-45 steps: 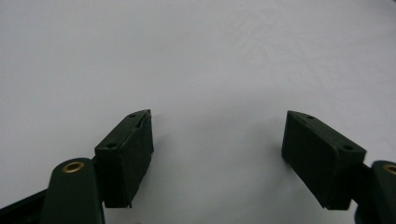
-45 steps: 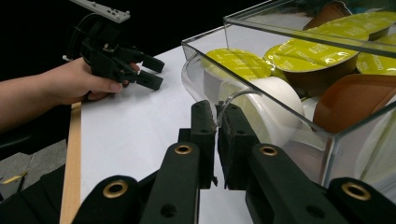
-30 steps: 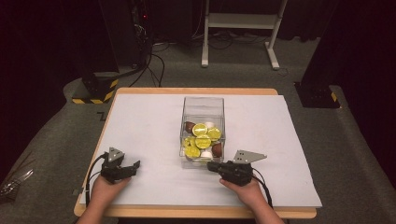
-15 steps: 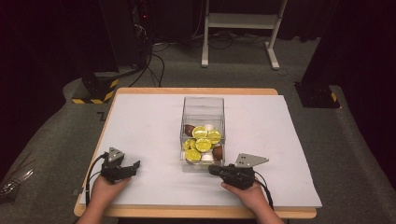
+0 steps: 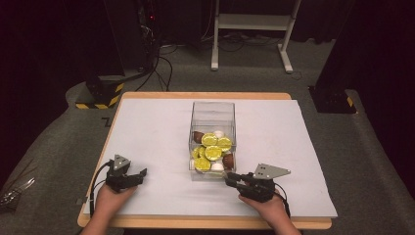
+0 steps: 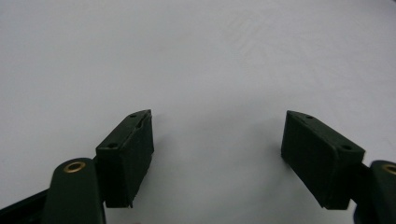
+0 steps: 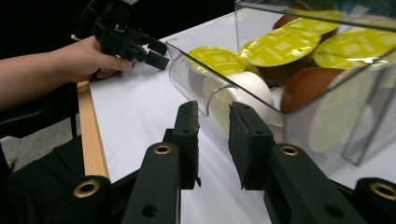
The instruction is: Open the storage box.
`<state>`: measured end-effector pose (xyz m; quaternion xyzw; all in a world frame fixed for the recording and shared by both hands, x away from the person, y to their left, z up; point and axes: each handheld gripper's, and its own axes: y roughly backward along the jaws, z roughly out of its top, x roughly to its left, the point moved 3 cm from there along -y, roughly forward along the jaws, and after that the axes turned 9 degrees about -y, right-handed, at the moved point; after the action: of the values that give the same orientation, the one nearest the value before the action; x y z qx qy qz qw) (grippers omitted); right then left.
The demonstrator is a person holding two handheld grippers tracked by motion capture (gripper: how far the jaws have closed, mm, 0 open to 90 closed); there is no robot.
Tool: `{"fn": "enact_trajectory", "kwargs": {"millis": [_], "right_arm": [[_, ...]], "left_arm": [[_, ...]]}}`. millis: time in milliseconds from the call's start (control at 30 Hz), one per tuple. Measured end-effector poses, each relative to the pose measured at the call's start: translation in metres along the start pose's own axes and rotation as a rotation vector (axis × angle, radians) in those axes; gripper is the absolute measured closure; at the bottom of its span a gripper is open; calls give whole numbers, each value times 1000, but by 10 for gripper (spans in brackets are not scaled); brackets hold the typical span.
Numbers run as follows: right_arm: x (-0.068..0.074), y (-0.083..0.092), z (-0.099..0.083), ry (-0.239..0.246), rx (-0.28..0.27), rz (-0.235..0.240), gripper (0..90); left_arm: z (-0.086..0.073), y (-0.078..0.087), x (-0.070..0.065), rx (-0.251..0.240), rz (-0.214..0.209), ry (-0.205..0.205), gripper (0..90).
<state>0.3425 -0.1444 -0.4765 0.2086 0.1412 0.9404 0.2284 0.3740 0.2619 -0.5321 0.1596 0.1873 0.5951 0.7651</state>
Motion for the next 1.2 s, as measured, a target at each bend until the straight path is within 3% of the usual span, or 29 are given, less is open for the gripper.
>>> {"fn": "enact_trajectory", "kwargs": {"millis": [67, 100, 133, 167, 367, 433, 467, 500, 600, 767, 867, 967, 1033, 1200], "right_arm": [[-2, 8, 0, -9, -20, -19, 743], [-4, 11, 0, -13, -30, -35, 756], [-6, 16, 0, -13, -42, -58, 764], [-8, 18, 0, -15, -51, -72, 770], [-21, 28, -2, -27, -75, -225, 800], [-26, 28, -3, -42, -78, -286, 800], [-28, 27, -4, -61, -82, -301, 799], [-30, 26, -4, -75, -84, -326, 791], [-34, 21, -2, -106, -74, -385, 782], [-36, 6, 5, -91, -24, -428, 744], [-36, 0, 10, -92, -31, -470, 756], [-39, -6, 11, -108, -31, -484, 777], [-39, -11, 10, -105, -18, -495, 794], [-37, -20, 7, -90, -2, -491, 808]], "left_arm": [[0, 1, 0, -4, -7, -14, 274], [0, 1, -3, -17, -13, 6, 300], [0, 2, -2, -4, -19, -21, 325], [0, 1, -4, -20, -23, -4, 347], [2, 1, -12, -29, -43, 6, 491], [3, 1, -20, -37, -68, 15, 534], [5, 2, -24, -31, -79, -6, 560], [7, 1, -30, -50, -86, 6, 585], [13, 0, -46, -65, -100, -26, 657], [22, -6, -77, -94, -117, -86, 747], [28, -10, -95, -112, -157, -42, 775], [27, -18, -118, -113, -189, -51, 789], [28, -21, -131, -124, -210, -36, 791], [31, -25, -148, -142, -239, -5, 812]]}}
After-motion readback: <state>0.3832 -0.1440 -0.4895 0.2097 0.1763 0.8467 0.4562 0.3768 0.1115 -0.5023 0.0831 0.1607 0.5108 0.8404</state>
